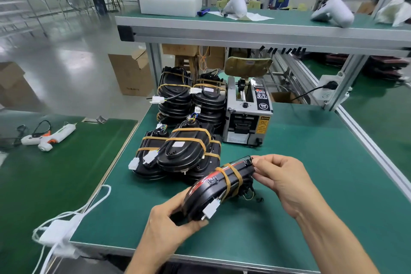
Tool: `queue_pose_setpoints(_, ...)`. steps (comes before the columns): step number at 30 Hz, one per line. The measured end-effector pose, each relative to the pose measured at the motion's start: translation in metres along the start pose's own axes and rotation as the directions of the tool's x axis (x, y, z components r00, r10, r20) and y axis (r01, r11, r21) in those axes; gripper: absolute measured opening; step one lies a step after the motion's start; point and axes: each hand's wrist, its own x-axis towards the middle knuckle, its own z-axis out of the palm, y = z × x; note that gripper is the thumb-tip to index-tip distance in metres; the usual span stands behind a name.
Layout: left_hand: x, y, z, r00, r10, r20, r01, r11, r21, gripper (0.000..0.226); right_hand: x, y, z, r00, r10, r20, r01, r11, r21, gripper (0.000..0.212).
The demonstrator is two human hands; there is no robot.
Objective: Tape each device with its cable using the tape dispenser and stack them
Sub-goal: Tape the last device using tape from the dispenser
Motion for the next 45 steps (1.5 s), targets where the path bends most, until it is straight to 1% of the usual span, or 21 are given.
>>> queue_pose_setpoints(6, 0.0, 0.002, 0.0, 1.0, -0.009, -0.005, 0.009, 1.0, 0.002, 0.071, 0.002, 0.004, 0.002, 1.0, -0.017, -0.018, 0.017, 0.999, -0.027, 0.033)
queue_pose_setpoints(17, 0.001, 0.002, 0.0, 1.0, 0.001, -0.005, -0.001, 1.0, 0.008, 0.071, 0.008, 0.01, 0.006, 0.996, -0.069, -0.063, 0.063, 0.994, -0.092, 0.026)
queue_pose_setpoints(24, 0.001, -0.001, -0.001, 1.0, -0.002, 0.0, 0.002, 1.0, 0.017, 0.072, 0.01, 0.015, 0.004, 0.991, -0.103, -0.09, 0.084, 0.978, -0.194, 0.018)
queue_pose_setpoints(26, 0.001, -0.002, -0.001, 1.0, -0.003, 0.002, 0.003, 1.0, 0.015, 0.073, 0.01, 0.015, 0.004, 0.99, -0.112, -0.085, 0.09, 0.969, -0.229, 0.012)
queue_pose_setpoints(28, 0.001, -0.002, -0.001, 1.0, -0.004, 0.001, 0.004, 1.0, 0.012, 0.073, 0.009, 0.013, 0.006, 0.99, -0.111, -0.086, 0.086, 0.964, -0.252, 0.001)
queue_pose_setpoints(30, 0.001, -0.003, -0.001, 1.0, -0.006, 0.0, 0.006, 1.0, 0.009, 0.072, 0.009, 0.011, 0.007, 0.99, -0.107, -0.092, 0.079, 0.961, -0.265, 0.013)
queue_pose_setpoints(33, 0.001, -0.004, -0.001, 1.0, -0.007, 0.0, 0.007, 1.0, 0.004, 0.071, 0.01, 0.011, 0.008, 0.99, -0.112, -0.089, 0.083, 0.956, -0.281, 0.007)
queue_pose_setpoints(36, 0.001, -0.005, -0.001, 1.0, -0.006, 0.004, 0.006, 1.0, 0.008, 0.072, 0.012, 0.014, 0.007, 0.986, -0.13, -0.104, 0.093, 0.947, -0.307, 0.013)
queue_pose_setpoints(41, 0.001, -0.005, -0.001, 1.0, -0.008, 0.005, 0.008, 1.0, 0.011, 0.072, 0.015, 0.017, 0.007, 0.966, -0.229, -0.118, 0.166, 0.904, -0.395, 0.021)
queue_pose_setpoints(45, 0.001, -0.004, -0.001, 1.0, -0.007, 0.003, 0.007, 1.0, 0.016, 0.071, 0.019, 0.019, 0.006, 0.964, -0.24, -0.116, 0.18, 0.906, -0.383, 0.019)
